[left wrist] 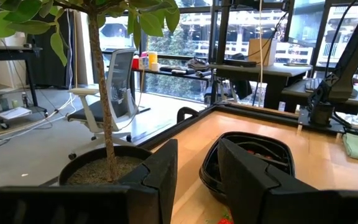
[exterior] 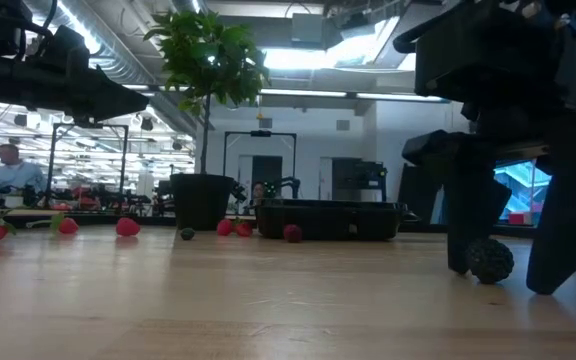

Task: Pick and placing Produce into tupperware
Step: Put the blackberry into the black container

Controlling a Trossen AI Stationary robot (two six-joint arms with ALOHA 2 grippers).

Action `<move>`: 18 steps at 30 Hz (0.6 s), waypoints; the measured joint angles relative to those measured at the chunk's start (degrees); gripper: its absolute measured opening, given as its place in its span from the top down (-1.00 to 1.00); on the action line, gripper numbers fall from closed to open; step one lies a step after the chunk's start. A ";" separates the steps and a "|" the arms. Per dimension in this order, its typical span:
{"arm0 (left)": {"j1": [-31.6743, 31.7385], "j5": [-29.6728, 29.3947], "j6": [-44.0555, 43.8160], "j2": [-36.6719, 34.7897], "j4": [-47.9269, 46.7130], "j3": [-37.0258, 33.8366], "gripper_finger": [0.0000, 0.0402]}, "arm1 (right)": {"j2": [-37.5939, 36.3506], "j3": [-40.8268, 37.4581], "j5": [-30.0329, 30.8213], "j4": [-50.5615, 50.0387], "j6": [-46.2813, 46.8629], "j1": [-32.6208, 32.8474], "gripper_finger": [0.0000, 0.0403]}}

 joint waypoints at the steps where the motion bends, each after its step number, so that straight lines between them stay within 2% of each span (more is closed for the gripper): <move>1: 0.00 0.01 0.00 0.00 0.00 0.01 0.45 | 0.00 0.01 -0.04 0.00 -0.02 0.00 -0.10; 15: -0.01 0.01 -0.07 0.00 0.00 0.00 0.45 | 0.07 -0.02 0.19 0.61 -1.51 -0.94 0.48; 18: -0.01 0.00 -0.09 0.00 0.00 -0.01 0.45 | 0.07 -0.02 0.37 0.61 -1.53 -0.96 0.50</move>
